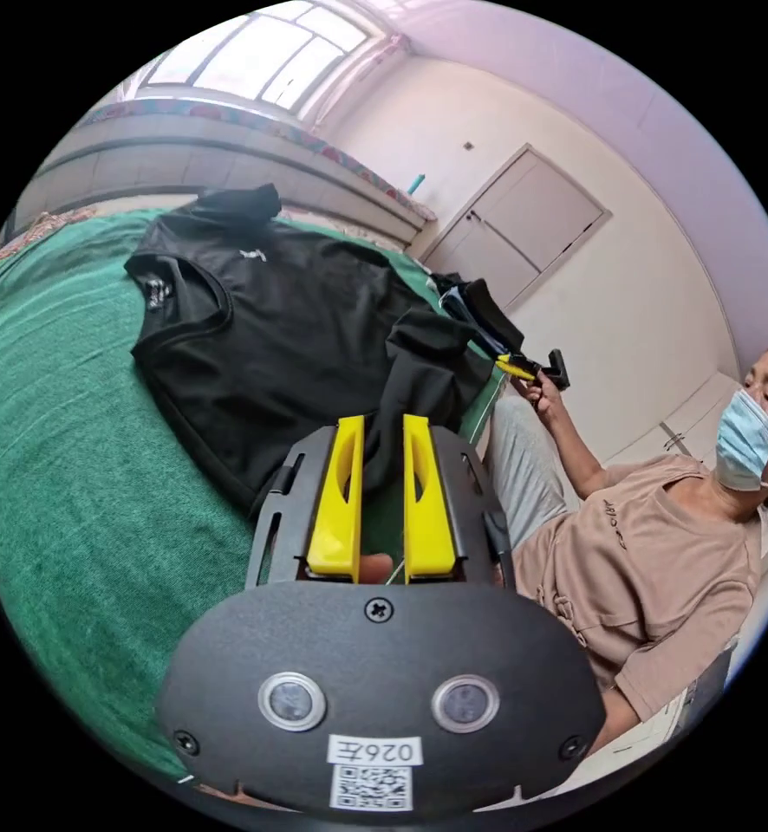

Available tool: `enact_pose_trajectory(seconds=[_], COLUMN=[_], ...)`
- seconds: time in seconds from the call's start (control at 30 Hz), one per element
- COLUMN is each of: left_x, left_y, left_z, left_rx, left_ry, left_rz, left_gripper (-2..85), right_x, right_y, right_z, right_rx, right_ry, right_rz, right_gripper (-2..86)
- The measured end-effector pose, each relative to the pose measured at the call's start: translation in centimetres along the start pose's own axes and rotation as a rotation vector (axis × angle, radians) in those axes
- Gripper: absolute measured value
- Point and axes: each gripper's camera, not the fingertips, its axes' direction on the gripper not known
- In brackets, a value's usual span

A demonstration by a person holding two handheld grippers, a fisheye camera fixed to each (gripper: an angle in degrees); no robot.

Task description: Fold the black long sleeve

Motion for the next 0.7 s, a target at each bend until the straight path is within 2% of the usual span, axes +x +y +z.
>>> enact_pose_trajectory(seconds=[0.07,0.17,0.37,0.43,0.5,0.57,0.63,0.7], left_x=[1.3,3.5,4.6,3.8,3.5,3.4,3.4,4.0], left_y=[-0.4,-1.8,-4.9,-6.3,-7.1,-7.7,-7.7,-8.0], left_z=[-0.4,1.6,8.7,10.3,11.5,13.7,17.0,16.6], left_rx=[0.019,-0.039,-0.243,-0.270,-0.299,-0.401,-0.581,-0.586], left_ry=[0.006,0.019,-0.016,0.014,0.017,-0.011,-0.099,-0.130], left_rz=[0.034,0.102,0.161,0.151,0.160,0.178,0.228,0.300], left_gripper=[8.2,10.6,14.5,14.9,15.4,15.9,14.4,10.3], right_x=[-4.1,-8.4,-9.6,-9.2,-8.6,-8.0,-7.8,-7.8], right_y=[1.2,2.1,2.3,2.6,3.5,5.8,7.7,9.8], right_z=[1.0,4.9,15.4,19.3,23.0,23.7,22.1,19.2], right_rx=[-0.004,-0.089,-0.251,-0.345,-0.469,-0.443,-0.365,-0.261], right_ry=[-0.012,0.000,-0.063,-0.067,-0.107,-0.108,-0.096,-0.117], right_rz=[-0.159,-0.286,-0.257,-0.248,-0.251,-0.283,-0.338,-0.395], right_gripper=[4.8,6.4,15.7,14.7,7.5,2.9,1.8,1.5])
